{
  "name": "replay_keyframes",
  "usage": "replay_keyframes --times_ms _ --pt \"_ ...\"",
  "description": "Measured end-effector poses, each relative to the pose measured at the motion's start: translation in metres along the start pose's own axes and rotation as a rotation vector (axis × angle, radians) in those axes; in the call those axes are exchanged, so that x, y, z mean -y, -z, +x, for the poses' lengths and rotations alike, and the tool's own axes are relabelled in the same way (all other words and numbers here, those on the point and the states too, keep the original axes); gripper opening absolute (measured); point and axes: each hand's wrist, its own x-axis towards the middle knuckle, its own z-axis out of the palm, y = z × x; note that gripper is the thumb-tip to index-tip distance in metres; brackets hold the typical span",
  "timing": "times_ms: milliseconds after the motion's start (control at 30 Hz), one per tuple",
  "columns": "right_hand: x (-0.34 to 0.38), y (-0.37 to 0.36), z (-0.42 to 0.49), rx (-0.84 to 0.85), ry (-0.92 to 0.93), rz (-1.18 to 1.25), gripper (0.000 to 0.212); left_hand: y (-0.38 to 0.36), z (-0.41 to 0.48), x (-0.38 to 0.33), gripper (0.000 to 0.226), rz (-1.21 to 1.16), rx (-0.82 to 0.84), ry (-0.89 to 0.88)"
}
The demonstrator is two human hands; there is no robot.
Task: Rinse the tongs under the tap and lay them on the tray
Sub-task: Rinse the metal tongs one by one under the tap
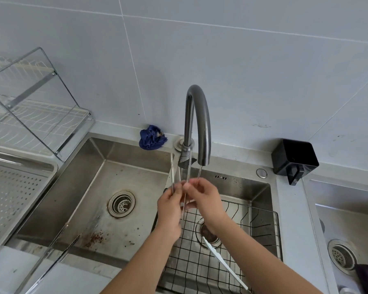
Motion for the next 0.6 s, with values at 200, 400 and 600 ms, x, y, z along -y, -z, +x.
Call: replay_keyframes --times_ms 200,400,600 --pt "-0.006 0.007 -0.014 0.183 -0.064 -0.066 0.007 -0.003 0.02 -0.009 0.024 0.018 -0.025 0.083" --pt "-0.015 0.027 -0.041 0.33 -0.157 -0.142 0.012 -0.012 0.028 -0.015 0.028 -0.023 -0.015 0.069" --pt "-0.013 0.026 -0.035 -0.041 -0.191 -0.07 0.023 -0.019 0.015 -0.01 0.022 0.033 0.15 0.077"
